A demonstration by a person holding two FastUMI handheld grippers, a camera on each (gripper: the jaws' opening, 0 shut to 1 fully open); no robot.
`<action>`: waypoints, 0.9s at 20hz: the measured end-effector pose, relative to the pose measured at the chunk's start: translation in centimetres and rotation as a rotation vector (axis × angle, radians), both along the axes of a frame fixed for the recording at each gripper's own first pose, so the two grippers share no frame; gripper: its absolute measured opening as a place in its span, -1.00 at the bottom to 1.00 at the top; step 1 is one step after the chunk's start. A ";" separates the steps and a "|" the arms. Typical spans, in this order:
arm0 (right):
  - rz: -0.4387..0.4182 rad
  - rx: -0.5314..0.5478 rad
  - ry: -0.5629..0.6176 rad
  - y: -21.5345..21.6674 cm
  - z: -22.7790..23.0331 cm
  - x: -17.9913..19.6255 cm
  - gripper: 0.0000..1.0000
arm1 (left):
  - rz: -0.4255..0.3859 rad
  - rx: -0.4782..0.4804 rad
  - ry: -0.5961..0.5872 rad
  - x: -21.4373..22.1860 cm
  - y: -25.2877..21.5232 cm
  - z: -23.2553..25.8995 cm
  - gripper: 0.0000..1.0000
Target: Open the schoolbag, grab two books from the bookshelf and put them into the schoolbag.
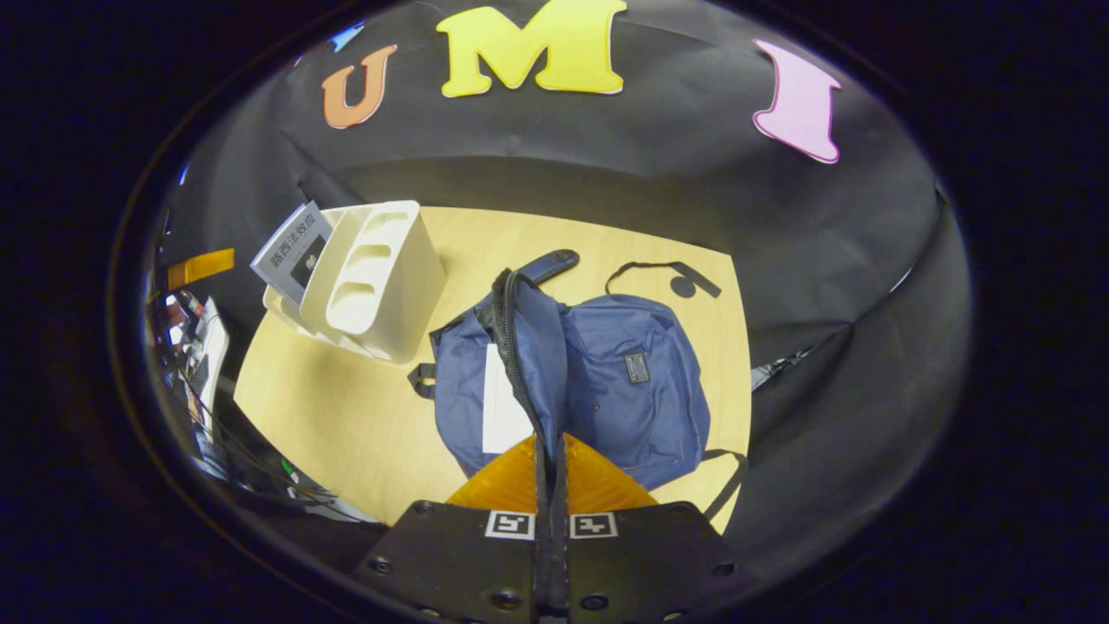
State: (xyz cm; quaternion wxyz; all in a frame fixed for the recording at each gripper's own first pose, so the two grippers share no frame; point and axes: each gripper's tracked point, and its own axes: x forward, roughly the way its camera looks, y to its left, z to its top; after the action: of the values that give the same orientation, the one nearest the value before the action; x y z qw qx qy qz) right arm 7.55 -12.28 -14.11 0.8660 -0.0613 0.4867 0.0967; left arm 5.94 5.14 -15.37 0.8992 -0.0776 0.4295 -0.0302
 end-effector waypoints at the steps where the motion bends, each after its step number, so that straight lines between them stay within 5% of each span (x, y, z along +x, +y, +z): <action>1: 0.001 0.000 0.000 0.0 0.0 0.0 -1.00 | 0.005 -0.007 0.016 0.7 0.9 -0.2 0.95; 9: -0.019 0.009 0.010 -0.9 0.3 0.3 -0.99 | -0.050 0.051 0.128 5.8 6.1 -0.9 0.95; 18: -0.058 0.027 0.028 -1.9 0.0 0.2 -0.99 | -0.157 0.006 0.358 8.1 4.4 -4.9 0.95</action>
State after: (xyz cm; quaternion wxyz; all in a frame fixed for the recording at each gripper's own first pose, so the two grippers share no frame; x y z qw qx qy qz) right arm 7.78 -14.21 -14.11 0.8623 -0.0343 0.4991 0.0788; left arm 14.07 9.54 -20.28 0.8038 -0.0454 0.5872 -0.0846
